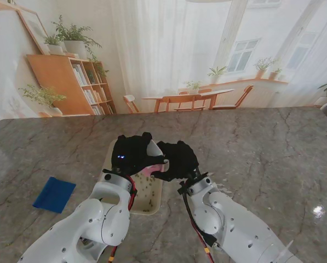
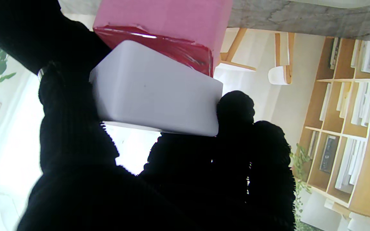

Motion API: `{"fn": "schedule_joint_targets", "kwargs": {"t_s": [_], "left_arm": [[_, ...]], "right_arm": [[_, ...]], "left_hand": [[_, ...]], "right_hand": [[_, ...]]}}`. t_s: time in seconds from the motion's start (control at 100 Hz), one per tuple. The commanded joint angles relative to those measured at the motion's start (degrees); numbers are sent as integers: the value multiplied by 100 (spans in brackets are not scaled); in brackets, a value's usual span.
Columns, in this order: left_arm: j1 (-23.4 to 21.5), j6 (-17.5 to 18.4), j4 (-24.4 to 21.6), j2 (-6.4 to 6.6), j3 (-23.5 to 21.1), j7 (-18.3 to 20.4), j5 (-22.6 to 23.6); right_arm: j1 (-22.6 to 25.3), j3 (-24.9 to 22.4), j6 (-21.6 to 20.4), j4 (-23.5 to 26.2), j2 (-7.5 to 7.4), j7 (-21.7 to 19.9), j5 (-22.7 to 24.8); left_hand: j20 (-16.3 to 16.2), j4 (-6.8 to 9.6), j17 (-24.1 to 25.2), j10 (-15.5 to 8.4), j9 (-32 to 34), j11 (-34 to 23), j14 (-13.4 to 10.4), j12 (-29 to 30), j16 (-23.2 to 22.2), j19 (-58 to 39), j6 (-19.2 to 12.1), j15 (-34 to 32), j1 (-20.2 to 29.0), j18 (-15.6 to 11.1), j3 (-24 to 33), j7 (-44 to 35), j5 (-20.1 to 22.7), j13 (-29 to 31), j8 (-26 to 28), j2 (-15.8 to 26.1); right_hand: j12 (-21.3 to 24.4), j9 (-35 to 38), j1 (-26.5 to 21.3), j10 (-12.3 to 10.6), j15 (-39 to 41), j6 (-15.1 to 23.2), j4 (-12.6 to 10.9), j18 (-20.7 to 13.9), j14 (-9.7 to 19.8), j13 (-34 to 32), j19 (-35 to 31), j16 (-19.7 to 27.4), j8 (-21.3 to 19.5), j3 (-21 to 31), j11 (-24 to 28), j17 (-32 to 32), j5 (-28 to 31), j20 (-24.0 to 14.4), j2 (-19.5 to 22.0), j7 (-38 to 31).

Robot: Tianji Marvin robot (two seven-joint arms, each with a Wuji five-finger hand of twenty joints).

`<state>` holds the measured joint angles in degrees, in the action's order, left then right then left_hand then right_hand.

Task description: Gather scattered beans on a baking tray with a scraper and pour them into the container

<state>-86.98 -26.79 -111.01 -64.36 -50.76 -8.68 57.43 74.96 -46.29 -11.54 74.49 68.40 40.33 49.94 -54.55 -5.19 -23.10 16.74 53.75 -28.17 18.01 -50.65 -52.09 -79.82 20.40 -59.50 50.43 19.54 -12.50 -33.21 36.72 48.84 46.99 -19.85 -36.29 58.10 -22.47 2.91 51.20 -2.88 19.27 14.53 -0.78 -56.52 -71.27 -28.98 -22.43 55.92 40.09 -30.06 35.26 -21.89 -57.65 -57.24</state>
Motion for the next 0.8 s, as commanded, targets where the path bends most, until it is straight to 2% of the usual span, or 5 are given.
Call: {"fn": "schedule_joint_targets", "kwargs": {"t_s": [0.0, 0.17, 0.41, 0.46, 0.79], "left_arm": [[-56, 57, 40, -47, -6, -107, -22], [-105, 290, 110, -13, -105, -260, 257], [-55, 591, 214, 122, -119, -475, 1343], [-49, 612, 214, 134, -114, -507, 1437], [-219, 725, 76, 14, -288, -808, 726]], "right_arm": [[4, 18, -53, 59, 14, -93, 8], [-11, 22, -58, 40, 15, -102, 0], [-57, 57, -66, -4, 1, -165, 13], [-63, 60, -67, -9, -2, -181, 14], [-74, 28, -52, -28, -10, -260, -18]], "left_hand": [[169, 454, 167, -1502, 386, -2024, -489, -257, 88, 159, -591, 223, 2193, -74, 1473, -764, 283, -210, 307, 362], [268, 482, 65, -1756, 375, -1795, -643, -532, 117, 281, -665, 465, 2084, -239, 1602, -896, 220, -175, 309, 326], [435, 466, 26, -2012, 199, -1690, -819, -603, 176, 489, -870, 665, 1972, -465, 1582, -1060, -31, -301, 238, 468], [451, 457, 23, -2049, 178, -1674, -1027, -597, 194, 507, -898, 691, 1953, -488, 1559, -1095, -64, -251, 221, 492], [498, 415, 9, -2075, 128, -1663, -1129, -558, 209, 567, -981, 767, 1925, -623, 1466, -1177, -148, -259, 167, 590]], "right_hand": [[-322, 669, -1040, -983, 37, 2027, -460, 0, 253, -18, -168, 56, -274, 1367, 1210, 17, 529, -8, 935, -1302], [-320, 668, -1040, -982, 38, 2021, -460, 5, 243, -22, -169, 56, -274, 1370, 1209, 13, 526, -8, 933, -1303], [-318, 674, -1041, -969, 37, 2015, -459, 6, 240, -25, -169, 57, -272, 1368, 1208, 13, 532, -9, 927, -1305], [-318, 673, -1043, -974, 37, 2017, -460, 6, 246, -27, -169, 57, -270, 1369, 1207, 13, 530, -9, 926, -1302], [-322, 672, -1041, -983, 31, 2024, -458, 6, 248, -19, -168, 59, -269, 1363, 1205, 13, 520, -9, 941, -1298]]}}
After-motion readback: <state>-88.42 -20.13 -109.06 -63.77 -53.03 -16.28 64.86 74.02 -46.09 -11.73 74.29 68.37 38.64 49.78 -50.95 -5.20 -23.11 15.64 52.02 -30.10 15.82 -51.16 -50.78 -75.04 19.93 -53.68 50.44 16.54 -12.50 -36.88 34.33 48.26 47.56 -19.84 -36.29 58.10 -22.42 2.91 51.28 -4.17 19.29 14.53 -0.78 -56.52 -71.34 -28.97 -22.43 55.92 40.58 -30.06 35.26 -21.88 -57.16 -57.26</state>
